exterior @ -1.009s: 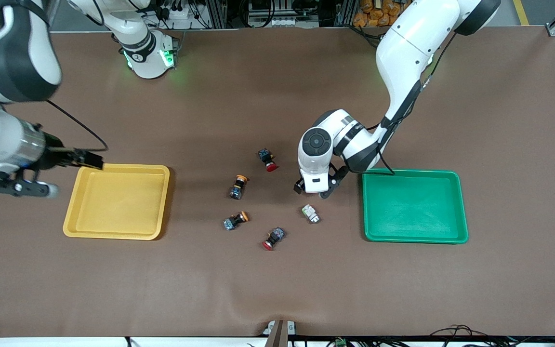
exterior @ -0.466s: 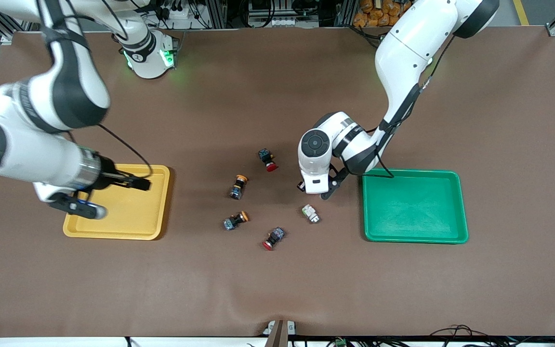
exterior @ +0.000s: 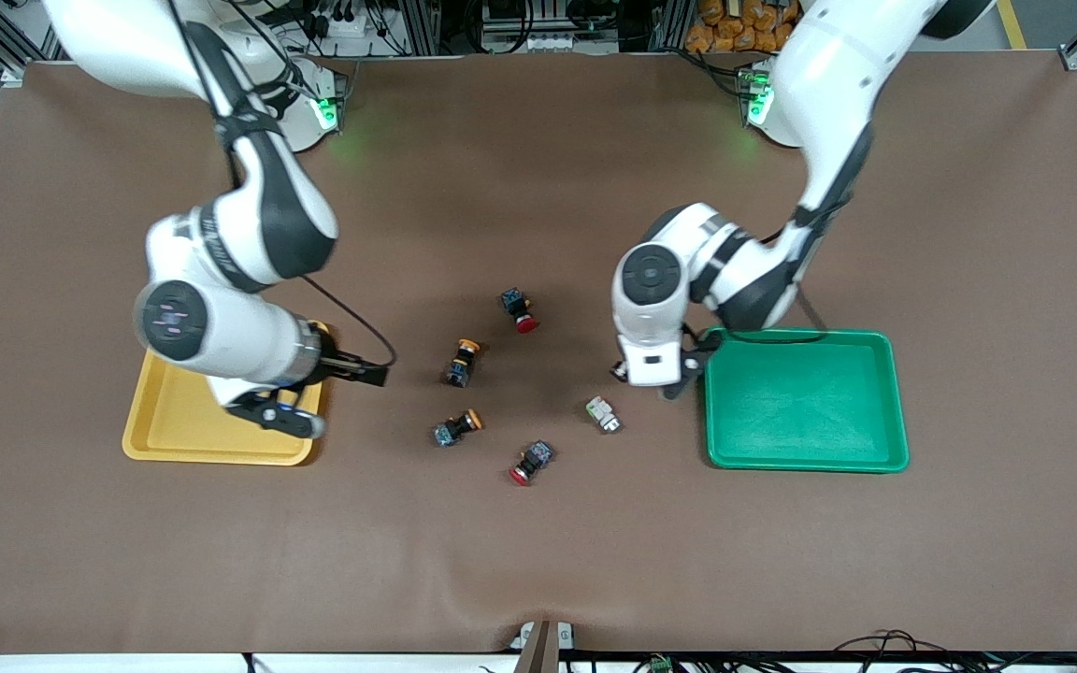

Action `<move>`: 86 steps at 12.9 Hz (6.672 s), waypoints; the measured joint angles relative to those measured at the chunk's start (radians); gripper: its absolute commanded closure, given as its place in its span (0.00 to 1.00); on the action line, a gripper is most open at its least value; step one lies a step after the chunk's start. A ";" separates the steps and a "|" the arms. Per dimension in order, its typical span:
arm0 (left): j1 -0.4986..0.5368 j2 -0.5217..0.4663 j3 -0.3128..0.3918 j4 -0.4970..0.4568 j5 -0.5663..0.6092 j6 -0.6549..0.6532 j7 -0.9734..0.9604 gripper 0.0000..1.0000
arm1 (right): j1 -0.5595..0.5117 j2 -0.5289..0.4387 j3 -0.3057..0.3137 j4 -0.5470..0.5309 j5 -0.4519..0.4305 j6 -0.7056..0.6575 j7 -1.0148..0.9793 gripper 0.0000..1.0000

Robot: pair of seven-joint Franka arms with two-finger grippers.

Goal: Place green and yellow buttons in trays
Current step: 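Lower the green button into the green tray while the right gripper grasps a blue button, then move the left gripper to another green button while the right gripper carries the blue button, then grasp the green button with the left gripper while the right gripper releases the blue button, then place the green button in the green tray while the right gripper grasps a blue button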

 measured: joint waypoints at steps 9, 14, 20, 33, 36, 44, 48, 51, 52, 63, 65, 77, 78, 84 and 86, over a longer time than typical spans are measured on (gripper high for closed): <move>0.399 -0.081 -0.010 -0.141 0.000 -0.025 0.493 1.00 | 0.162 0.182 -0.001 -0.016 -0.007 0.220 0.107 0.00; 0.537 -0.079 -0.011 -0.237 0.000 0.139 0.675 0.00 | 0.189 0.235 -0.002 -0.105 -0.029 0.380 0.108 1.00; 0.571 -0.088 -0.041 -0.228 0.000 0.162 0.735 0.00 | 0.182 0.220 -0.027 -0.065 -0.035 0.238 0.108 1.00; 0.150 0.120 -0.147 0.068 0.000 0.141 0.147 0.00 | -0.289 0.049 -0.060 -0.065 -0.049 0.018 -0.393 1.00; -0.012 0.213 -0.037 0.181 0.000 0.155 0.014 0.00 | -0.356 0.053 -0.096 -0.103 -0.049 0.016 -0.559 1.00; -0.146 0.318 0.084 0.280 0.000 0.268 -0.111 0.39 | -0.466 0.097 -0.103 -0.256 -0.048 0.188 -0.747 0.06; -0.153 0.341 0.084 0.280 0.000 0.274 -0.110 1.00 | -0.466 0.102 -0.099 -0.254 -0.047 0.191 -0.747 0.00; -0.153 0.335 0.085 0.298 0.000 0.276 -0.109 1.00 | -0.461 0.095 -0.087 -0.221 -0.046 0.157 -0.747 0.00; -0.145 0.323 0.086 0.306 0.000 0.273 -0.109 1.00 | -0.454 0.088 -0.081 -0.196 -0.044 0.121 -0.746 0.00; 0.425 -0.088 -0.248 -0.046 -0.003 0.077 0.386 1.00 | -0.135 0.052 -0.048 0.020 0.091 -0.059 0.039 0.00; 0.560 -0.137 -0.291 -0.160 -0.003 0.077 0.544 1.00 | -0.078 0.055 -0.047 0.025 0.092 -0.015 0.161 0.00; 0.673 -0.154 -0.326 -0.292 0.038 0.098 0.771 0.00 | 0.102 0.258 -0.045 0.054 0.092 0.379 0.514 0.00; 0.675 -0.152 -0.326 -0.290 0.044 0.103 0.771 0.00 | 0.109 0.274 -0.045 0.061 0.092 0.382 0.525 0.00; 0.676 -0.148 -0.325 -0.230 0.047 0.090 0.774 0.00 | 0.151 0.351 -0.045 0.074 0.092 0.500 0.537 0.66; 0.676 -0.151 -0.331 -0.182 0.047 0.031 0.779 0.00 | 0.152 0.354 -0.045 0.078 0.092 0.500 0.537 1.00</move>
